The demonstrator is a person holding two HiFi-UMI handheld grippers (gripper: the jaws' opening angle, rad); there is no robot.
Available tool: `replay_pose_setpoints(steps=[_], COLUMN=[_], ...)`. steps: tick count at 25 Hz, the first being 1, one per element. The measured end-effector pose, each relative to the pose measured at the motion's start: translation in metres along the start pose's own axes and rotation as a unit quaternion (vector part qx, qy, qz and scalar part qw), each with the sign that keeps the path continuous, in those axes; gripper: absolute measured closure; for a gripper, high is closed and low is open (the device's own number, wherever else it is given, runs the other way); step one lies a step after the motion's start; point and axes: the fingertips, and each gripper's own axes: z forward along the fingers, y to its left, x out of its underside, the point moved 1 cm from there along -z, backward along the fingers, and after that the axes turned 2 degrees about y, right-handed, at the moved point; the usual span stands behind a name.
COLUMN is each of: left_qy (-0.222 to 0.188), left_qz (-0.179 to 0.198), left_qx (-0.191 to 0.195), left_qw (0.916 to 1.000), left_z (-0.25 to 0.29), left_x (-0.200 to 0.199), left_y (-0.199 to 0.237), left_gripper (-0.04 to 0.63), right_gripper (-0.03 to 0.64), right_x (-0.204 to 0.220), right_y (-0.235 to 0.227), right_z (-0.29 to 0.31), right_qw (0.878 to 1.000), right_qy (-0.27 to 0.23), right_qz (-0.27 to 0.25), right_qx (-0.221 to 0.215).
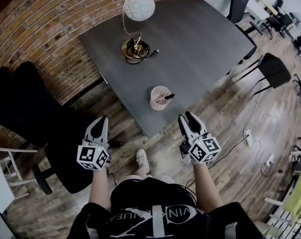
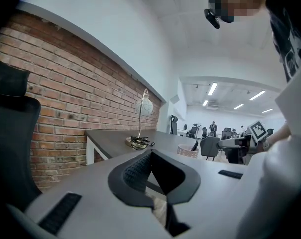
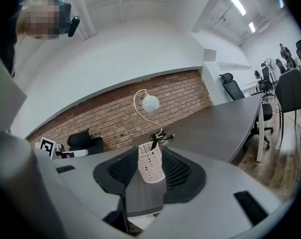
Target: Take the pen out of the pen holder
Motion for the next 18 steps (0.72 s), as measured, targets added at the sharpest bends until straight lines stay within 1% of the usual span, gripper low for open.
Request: replay_pose_setpoints(steps=[11,18], left_qy=[0.006,0.011], left_qz=[-0.004,-0.001], left_qx=[0.014,0.016], left_qw=[0.9999,0.9998], left_z=[0.035,0.047], left_x=[0.002,0.002], left_y=[0.010,0.009], left_gripper=[0.581,0.581], right_gripper=[0.483,0.483], right_x=[-0.003,-0.006], right_y=[-0.009,-0.013], right_z=[0.037,0.053], right_qw=[1.000,1.000], right_qy=[0.008,0.014], right_qz=[0.006,0.006], right_qx=[-0.006,-0.024])
